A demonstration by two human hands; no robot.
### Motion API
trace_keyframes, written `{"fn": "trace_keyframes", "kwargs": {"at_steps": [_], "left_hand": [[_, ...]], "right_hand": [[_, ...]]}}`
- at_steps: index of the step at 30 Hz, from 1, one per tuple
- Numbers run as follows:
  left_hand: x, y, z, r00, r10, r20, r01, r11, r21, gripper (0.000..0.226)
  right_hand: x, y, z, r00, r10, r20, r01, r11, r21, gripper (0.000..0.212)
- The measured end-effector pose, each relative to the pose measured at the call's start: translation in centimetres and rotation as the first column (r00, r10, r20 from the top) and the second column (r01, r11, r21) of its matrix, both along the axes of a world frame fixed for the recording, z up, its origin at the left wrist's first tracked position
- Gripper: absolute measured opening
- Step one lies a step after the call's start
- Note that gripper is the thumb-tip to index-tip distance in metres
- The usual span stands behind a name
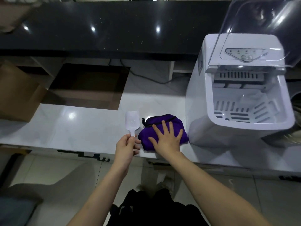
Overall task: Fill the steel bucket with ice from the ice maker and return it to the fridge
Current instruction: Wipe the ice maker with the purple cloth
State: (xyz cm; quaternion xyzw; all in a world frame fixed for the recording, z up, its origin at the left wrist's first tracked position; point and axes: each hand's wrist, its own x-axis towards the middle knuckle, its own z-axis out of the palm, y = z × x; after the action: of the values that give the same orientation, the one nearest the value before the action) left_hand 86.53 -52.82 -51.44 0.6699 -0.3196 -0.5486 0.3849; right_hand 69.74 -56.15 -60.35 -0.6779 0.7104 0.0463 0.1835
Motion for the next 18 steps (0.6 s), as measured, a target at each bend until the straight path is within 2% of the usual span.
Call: {"fn": "trace_keyframes", "kwargs": {"at_steps": [9,18], "left_hand": [[0.9,1.2,0.8,0.997,-0.053,-0.050,0.051,0.998,-0.025,0.021],[3.3,3.3,1.5,0.996,-0.077,-0.047,0.075,0.997,-0.035,0.023]], "right_hand": [[1.6,2.6,1.0,0.994,-0.101,0.048,0.099,0.994,0.046,0.056],[1.3,3.5,1.8,0.977,-0.151,0.148,0.159,0.986,-0.042,0.041]]}}
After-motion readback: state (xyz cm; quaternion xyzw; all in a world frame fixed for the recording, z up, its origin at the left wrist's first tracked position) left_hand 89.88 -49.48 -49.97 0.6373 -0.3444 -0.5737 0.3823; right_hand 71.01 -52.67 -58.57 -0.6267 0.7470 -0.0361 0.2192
